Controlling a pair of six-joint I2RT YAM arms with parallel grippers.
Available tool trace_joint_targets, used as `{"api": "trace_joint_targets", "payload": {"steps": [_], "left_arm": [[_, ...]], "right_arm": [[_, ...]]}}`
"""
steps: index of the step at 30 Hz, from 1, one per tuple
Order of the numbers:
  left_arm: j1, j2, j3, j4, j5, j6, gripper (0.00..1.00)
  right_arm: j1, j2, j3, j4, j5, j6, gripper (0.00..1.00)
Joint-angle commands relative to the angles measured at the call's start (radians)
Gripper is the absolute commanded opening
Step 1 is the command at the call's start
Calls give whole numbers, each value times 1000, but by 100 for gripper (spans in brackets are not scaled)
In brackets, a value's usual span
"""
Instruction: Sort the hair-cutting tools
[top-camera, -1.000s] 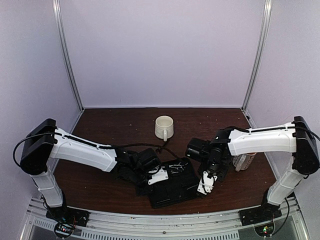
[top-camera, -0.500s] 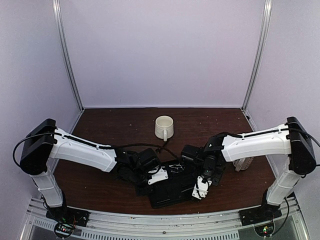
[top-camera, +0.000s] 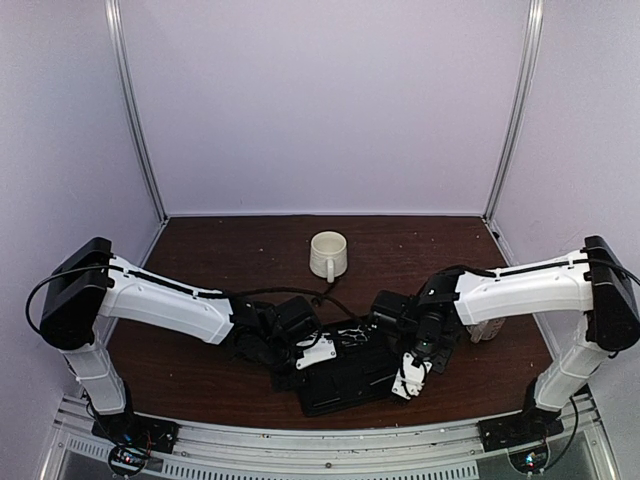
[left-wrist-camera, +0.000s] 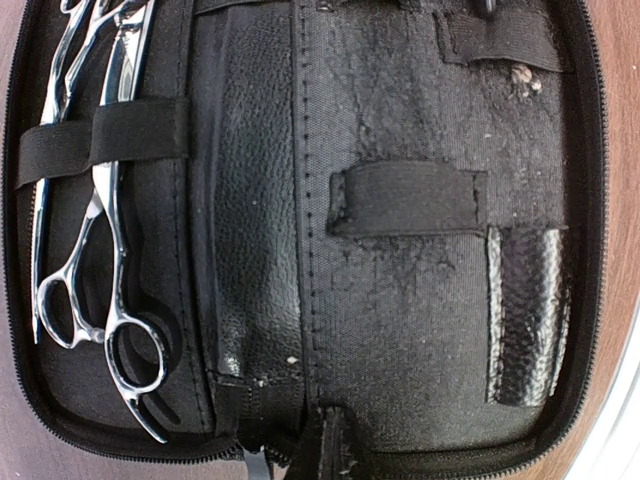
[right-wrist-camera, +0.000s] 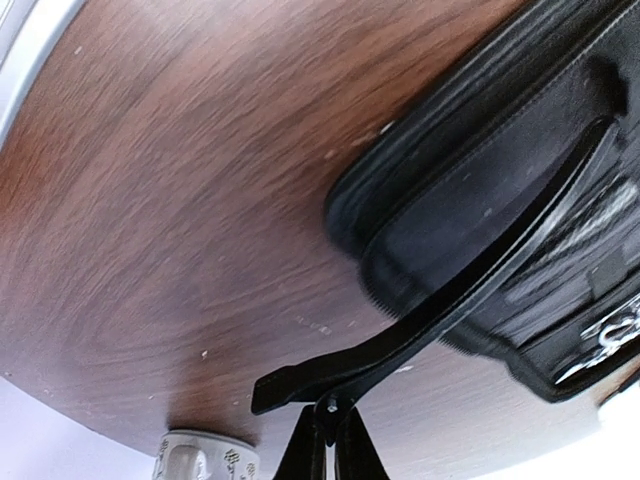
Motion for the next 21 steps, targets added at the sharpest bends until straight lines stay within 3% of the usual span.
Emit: {"api": "trace_joint_targets", "payload": {"steps": [1,21], "left_arm": [[25,52,-36,-29,-97,-8,0],[25,51,-43,-24,-99,-21,1]], "right_arm": [[-20,-44,-31,-62,38,0,0],[77,54,72,12,-88,107,0]]}}
